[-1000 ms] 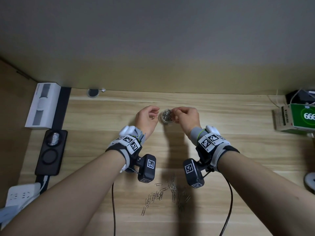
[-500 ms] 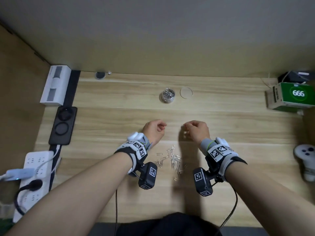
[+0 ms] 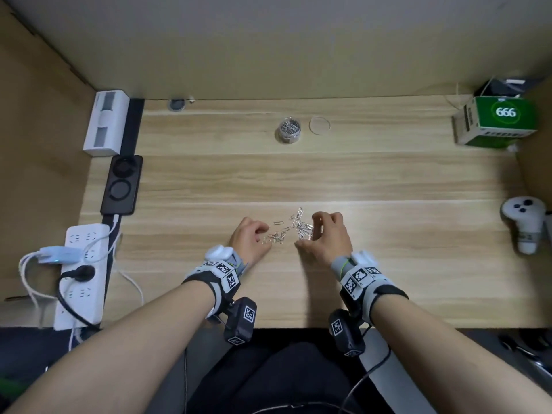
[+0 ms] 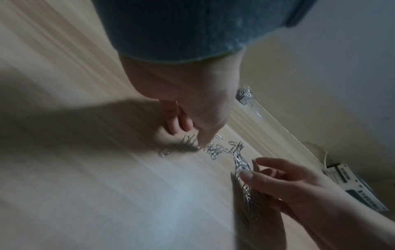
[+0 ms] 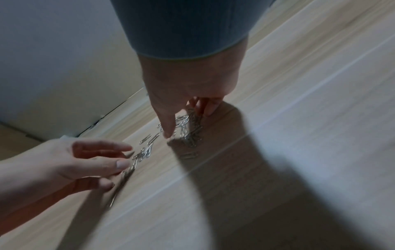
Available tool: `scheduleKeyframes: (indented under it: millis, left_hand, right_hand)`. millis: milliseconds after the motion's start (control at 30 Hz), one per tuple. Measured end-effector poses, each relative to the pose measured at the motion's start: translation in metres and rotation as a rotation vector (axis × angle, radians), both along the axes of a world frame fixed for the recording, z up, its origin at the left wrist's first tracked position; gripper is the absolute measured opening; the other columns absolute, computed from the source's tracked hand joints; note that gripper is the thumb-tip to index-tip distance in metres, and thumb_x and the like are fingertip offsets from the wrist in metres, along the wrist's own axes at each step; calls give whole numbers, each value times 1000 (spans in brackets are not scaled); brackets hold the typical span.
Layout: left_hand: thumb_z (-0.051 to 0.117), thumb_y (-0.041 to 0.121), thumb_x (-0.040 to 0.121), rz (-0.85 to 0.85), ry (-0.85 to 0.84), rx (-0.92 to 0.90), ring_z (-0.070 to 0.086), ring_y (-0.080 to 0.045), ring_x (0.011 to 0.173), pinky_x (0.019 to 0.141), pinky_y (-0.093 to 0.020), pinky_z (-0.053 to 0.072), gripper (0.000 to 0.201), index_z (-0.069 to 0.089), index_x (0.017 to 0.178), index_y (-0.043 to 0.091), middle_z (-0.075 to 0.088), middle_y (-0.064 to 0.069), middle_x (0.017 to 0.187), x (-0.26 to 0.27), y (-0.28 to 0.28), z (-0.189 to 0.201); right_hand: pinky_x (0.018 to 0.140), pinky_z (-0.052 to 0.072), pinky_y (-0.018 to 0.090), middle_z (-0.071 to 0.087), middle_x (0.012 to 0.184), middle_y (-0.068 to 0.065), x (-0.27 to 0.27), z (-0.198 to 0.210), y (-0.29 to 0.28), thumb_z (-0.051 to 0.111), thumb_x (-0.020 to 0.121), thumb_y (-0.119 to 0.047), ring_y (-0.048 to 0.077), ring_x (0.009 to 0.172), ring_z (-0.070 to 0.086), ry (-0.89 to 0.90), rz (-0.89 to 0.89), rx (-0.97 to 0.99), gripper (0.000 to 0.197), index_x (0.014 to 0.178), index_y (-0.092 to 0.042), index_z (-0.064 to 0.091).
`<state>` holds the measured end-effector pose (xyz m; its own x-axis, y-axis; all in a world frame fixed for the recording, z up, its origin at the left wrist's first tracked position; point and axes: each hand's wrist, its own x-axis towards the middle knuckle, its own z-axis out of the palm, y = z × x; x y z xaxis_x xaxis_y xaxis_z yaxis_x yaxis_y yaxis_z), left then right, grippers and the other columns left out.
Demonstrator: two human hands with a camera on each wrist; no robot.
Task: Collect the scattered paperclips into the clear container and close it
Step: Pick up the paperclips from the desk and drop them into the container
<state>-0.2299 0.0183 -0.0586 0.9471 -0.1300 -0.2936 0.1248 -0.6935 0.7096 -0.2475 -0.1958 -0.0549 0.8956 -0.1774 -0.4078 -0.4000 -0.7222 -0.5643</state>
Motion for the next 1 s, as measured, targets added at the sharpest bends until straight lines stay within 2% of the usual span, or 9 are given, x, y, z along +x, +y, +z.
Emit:
scheduleKeyframes:
  millis: [100, 200, 267, 400, 500, 633, 800, 933, 1000]
  left_hand:
    - [79, 11, 67, 27, -16, -8, 52, -9, 70, 73, -18, 45, 39, 68, 105, 14, 50, 4, 93, -13, 8, -1]
    - [82, 11, 62, -4, 16, -10, 51, -8, 73, 75, -18, 45, 53, 65, 112, 16, 50, 4, 100, -20, 19, -5]
    - [84, 10, 58, -74, 53, -50, 51, -7, 75, 77, -20, 48, 65, 62, 118, 17, 46, 4, 102, -23, 23, -5]
    - [80, 0, 62, -205, 120, -55, 48, -8, 79, 74, -26, 52, 68, 58, 124, 17, 41, 1, 102, -25, 25, -5]
    - [79, -2, 64, -177, 91, -35, 49, -9, 72, 74, -24, 50, 61, 60, 120, 16, 44, 4, 99, -19, 16, -8]
    - [81, 3, 69, -153, 16, -27, 51, -10, 66, 71, -20, 45, 41, 66, 105, 14, 50, 2, 93, -4, -1, -10]
    - [78, 12, 75, -176, -30, 3, 54, -12, 67, 69, -26, 46, 9, 71, 80, 15, 54, 5, 83, 16, -21, -11]
    - [77, 13, 75, -229, -54, 9, 54, -8, 67, 69, -25, 44, 9, 70, 76, 18, 55, 8, 81, 24, -27, -8]
    - [81, 21, 70, -225, -81, 8, 59, -6, 78, 74, -27, 49, 21, 67, 86, 22, 54, 8, 89, 30, -26, -5]
  right_hand:
    - [79, 48, 33, 46, 118, 0, -4, -3, 13, 83, 65, -45, 24, 101, 53, -48, 103, -67, 57, 113, -30, 57]
    - [71, 43, 30, 55, 105, -2, -2, -8, 25, 76, 80, -33, 24, 94, 61, -114, 149, -34, 18, 94, -25, 67]
    - [71, 46, 33, 59, 98, -3, -1, -10, 31, 73, 83, -29, 26, 91, 63, -133, 151, -33, 8, 87, -23, 69]
    - [74, 48, 35, 61, 97, 0, 1, -10, 38, 71, 84, -24, 28, 90, 62, -118, 163, -30, 6, 89, -20, 69]
    - [75, 47, 34, 62, 96, 0, 3, -9, 33, 68, 83, -18, 27, 91, 62, -113, 155, -26, 6, 88, -22, 65]
    - [75, 48, 31, 68, 95, -5, 1, -10, 21, 69, 81, -17, 22, 90, 64, -132, 104, 34, 16, 92, -26, 62]
    - [80, 49, 32, 71, 98, -5, 6, -13, 11, 69, 83, -19, 21, 96, 64, -92, 124, 13, 12, 92, -26, 72]
    - [82, 49, 31, 71, 96, -6, 13, -12, 6, 69, 81, -19, 19, 95, 64, -79, 99, 54, 10, 86, -28, 72]
    - [83, 50, 32, 71, 94, -7, 18, -10, 2, 70, 81, -22, 18, 93, 64, -82, 75, 84, 9, 86, -28, 72]
